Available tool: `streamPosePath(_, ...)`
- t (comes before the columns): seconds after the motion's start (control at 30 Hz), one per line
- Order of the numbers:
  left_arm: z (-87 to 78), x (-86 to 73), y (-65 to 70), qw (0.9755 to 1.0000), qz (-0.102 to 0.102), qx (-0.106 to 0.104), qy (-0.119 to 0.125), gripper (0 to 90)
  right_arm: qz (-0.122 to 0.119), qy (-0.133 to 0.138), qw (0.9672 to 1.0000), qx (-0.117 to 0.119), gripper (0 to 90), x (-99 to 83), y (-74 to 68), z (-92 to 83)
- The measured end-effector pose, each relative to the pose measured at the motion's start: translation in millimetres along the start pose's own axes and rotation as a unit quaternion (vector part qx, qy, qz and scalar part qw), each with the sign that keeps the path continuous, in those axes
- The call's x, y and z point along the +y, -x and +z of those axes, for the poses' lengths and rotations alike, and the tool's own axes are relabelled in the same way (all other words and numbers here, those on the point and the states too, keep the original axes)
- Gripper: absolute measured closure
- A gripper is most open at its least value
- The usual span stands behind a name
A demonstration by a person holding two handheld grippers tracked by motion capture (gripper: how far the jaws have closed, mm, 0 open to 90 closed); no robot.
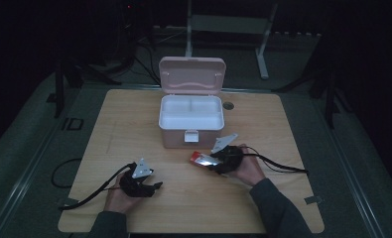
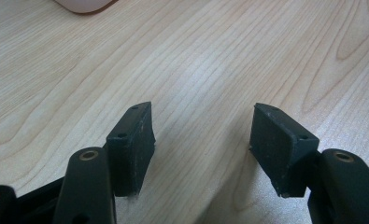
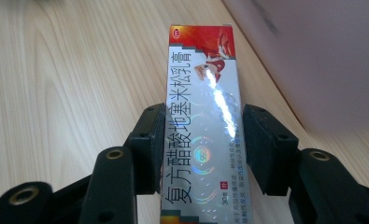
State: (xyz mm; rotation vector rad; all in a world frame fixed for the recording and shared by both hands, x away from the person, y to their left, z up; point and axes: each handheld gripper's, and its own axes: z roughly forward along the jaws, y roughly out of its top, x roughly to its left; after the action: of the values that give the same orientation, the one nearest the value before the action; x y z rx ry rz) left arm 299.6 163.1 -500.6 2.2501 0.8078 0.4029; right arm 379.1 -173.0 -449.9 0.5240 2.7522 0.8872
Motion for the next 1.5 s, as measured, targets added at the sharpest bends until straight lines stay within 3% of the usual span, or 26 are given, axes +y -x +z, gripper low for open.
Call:
streamPosePath(0.17,0.1,-0.3,0.4,1.0000,0.001,0.002,0.004,39.3,0.019,-0.002,0.9993,-0.031,51.0,-40.3,10.9,-36.0)
streamPosePath(0.23,0.2,-0.3,0.4,1.0000,0.002,0.002,0.003,39.1,0.023,-0.001,0.9990,-0.038,51.0,-46.3,12.2,-41.0)
streamPosePath(0.3,0.4,-0.4,0.6,1.0000,0.002,0.002,0.003,39.1,0.043,0.000,0.9978,-0.051,51.0,-68.4,17.8,-58.6)
streamPosePath(0.57,1.1,-0.6,0.9,1.0000,0.001,0.000,0.004,39.2,0.067,-0.005,0.9960,-0.060,51.0,-112.7,22.9,-76.8)
streamPosePath(0.8,2.1,-0.6,1.4,1.0000,0.000,-0.004,0.003,39.3,0.078,-0.004,0.9951,-0.061,50.8,-139.7,19.0,-86.7)
streamPosePath(1.0,2.9,-0.3,1.2,1.0000,-0.003,-0.006,0.004,38.9,0.098,-0.018,0.9936,-0.053,49.4,-151.4,21.9,-86.7)
streamPosePath(1.17,2.1,2.5,-0.5,0.9998,-0.013,-0.006,0.017,37.6,0.120,0.019,0.9904,-0.066,45.3,-150.7,21.5,-89.5)
streamPosePath(1.33,-2.4,10.5,-2.2,0.9993,-0.015,-0.004,0.034,37.6,0.117,0.035,0.9898,-0.073,47.4,-131.2,20.0,-87.3)
streamPosePath(1.43,-4.4,15.4,-4.9,0.9991,-0.015,-0.004,0.039,37.6,0.110,0.043,0.9908,-0.065,50.9,-118.6,18.9,-85.4)
streamPosePath(1.47,-4.4,15.4,-4.9,0.9991,-0.015,-0.004,0.039,37.6,0.107,0.047,0.9911,-0.063,50.9,-111.3,18.2,-84.0)
streamPosePath(1.5,-7.8,26.7,-13.5,0.9985,-0.026,0.006,0.047,37.8,0.100,0.058,0.9912,-0.065,52.8,-92.4,18.2,-80.9)
